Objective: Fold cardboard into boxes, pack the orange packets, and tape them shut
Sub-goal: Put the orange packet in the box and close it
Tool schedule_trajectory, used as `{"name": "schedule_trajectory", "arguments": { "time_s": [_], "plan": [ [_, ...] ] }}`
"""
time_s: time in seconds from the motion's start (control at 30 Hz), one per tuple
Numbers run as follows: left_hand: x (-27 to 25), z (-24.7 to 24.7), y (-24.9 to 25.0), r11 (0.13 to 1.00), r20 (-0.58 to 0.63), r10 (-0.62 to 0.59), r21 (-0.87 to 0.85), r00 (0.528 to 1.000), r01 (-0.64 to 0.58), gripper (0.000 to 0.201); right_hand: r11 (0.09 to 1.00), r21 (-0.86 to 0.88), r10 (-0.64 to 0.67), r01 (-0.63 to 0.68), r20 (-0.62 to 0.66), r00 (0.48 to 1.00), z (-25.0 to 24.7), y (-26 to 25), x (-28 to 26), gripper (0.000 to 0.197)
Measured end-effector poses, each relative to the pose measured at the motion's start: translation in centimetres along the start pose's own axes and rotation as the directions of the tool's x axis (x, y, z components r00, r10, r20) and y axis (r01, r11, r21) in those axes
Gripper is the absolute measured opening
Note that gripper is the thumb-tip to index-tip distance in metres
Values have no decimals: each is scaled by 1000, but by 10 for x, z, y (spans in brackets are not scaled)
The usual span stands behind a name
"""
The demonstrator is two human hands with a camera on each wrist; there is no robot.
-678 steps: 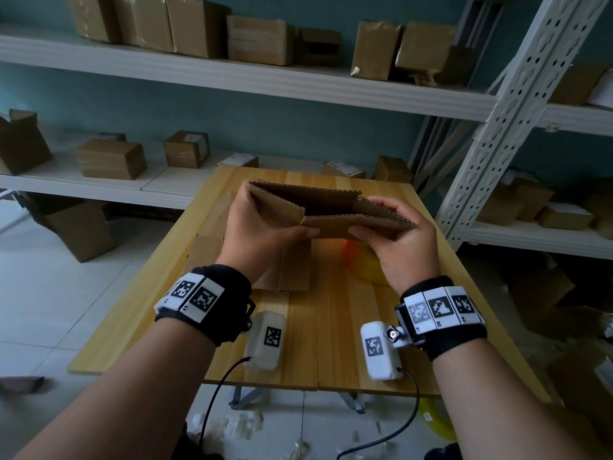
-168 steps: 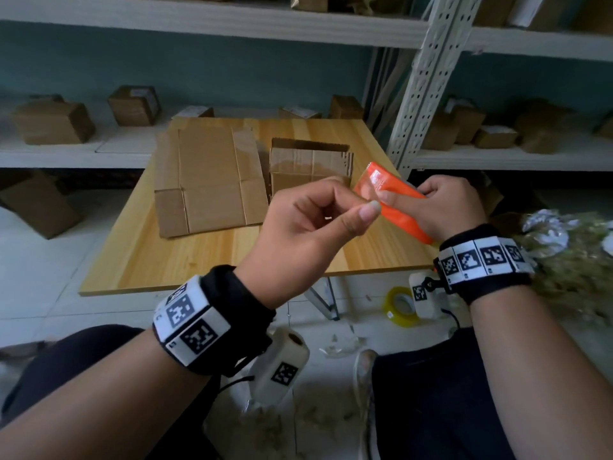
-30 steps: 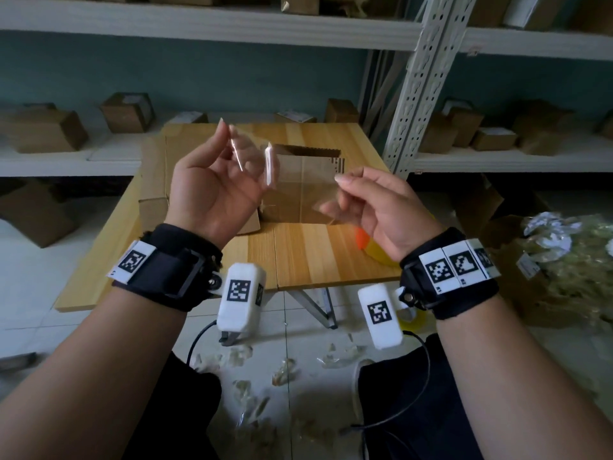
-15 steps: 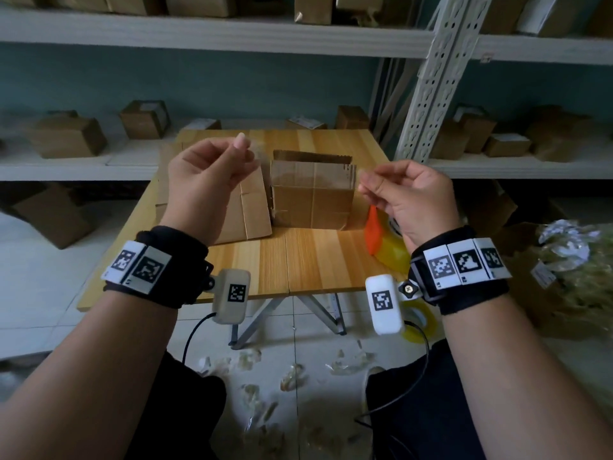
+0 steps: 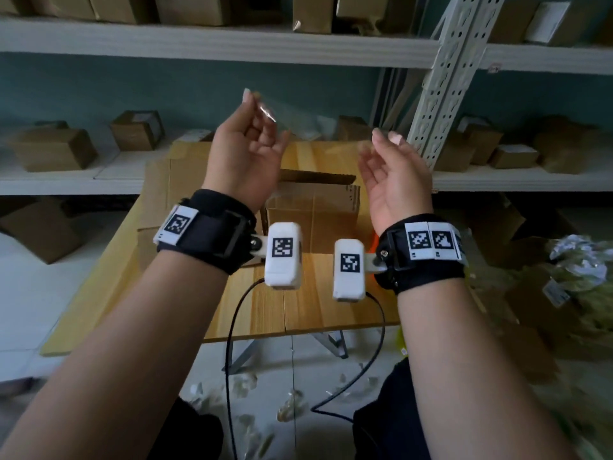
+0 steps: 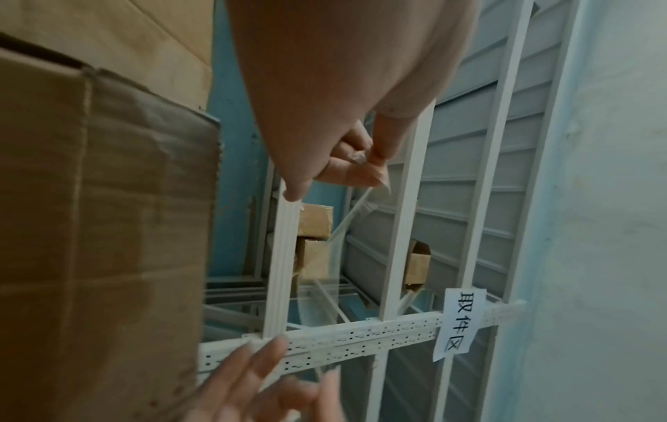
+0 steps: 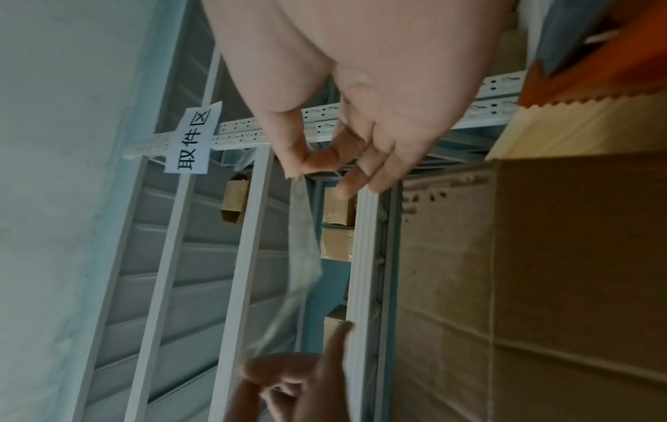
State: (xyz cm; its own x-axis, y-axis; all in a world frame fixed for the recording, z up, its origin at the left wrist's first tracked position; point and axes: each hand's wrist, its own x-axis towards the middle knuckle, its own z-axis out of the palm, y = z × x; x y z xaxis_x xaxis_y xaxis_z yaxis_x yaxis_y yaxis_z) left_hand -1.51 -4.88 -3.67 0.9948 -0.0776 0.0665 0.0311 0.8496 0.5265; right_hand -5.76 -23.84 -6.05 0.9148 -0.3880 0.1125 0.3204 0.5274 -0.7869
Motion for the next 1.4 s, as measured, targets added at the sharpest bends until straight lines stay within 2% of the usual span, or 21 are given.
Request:
{"name": "schedule_trajectory", "arguments": {
  "time_s": [0.1, 0.3, 0.53, 0.67, 0.83, 0.97, 1.03, 1.1, 1.17, 1.27, 1.4],
  "plan": [
    [13, -16, -12, 998, -48, -43, 34, 998, 44, 21, 1000, 19, 1, 0, -14, 1000, 2, 7, 8, 57],
    [17, -37, -23, 997, -127, -82, -8, 988, 82, 17, 966, -258, -23, 8, -56, 998, 0, 22, 18, 63],
    [20, -47, -21, 994, -141, -112, -23, 984, 109, 6, 959, -275, 49, -75, -102, 994, -4, 29, 25, 64],
    [16, -46, -20, 989, -166, -146, -2, 975, 147, 4, 943, -333, -16, -16, -94, 995, -4, 29, 22, 64],
    [13, -49, -6, 974, -224, -209, 41, 952, 224, 8, 864, -501, -99, 53, -67, 993, -5, 35, 18, 77],
    [4, -51, 8, 963, -212, -239, 70, 948, 259, 5, 859, -510, -92, 48, -61, 994, -7, 33, 18, 79],
    [0, -52, 9, 963, -226, -223, 100, 948, 250, 9, 873, -487, -79, 38, -64, 995, -7, 32, 18, 80],
    [-4, -58, 5, 957, -244, -183, 178, 952, 230, 21, 887, -460, -68, 30, -67, 995, -7, 31, 18, 81],
    [-6, -66, 0, 929, -275, -90, 323, 957, 180, 35, 897, -441, -62, 25, -70, 996, -8, 31, 18, 85],
    [-7, -76, -2, 856, -293, 88, 511, 952, 78, 40, 916, -399, -59, 26, -71, 996, -10, 32, 18, 98],
    [-6, -82, -1, 841, -291, 100, 536, 951, 76, 40, 925, -379, -58, 30, -62, 996, -12, 34, 20, 104]
  ]
}}
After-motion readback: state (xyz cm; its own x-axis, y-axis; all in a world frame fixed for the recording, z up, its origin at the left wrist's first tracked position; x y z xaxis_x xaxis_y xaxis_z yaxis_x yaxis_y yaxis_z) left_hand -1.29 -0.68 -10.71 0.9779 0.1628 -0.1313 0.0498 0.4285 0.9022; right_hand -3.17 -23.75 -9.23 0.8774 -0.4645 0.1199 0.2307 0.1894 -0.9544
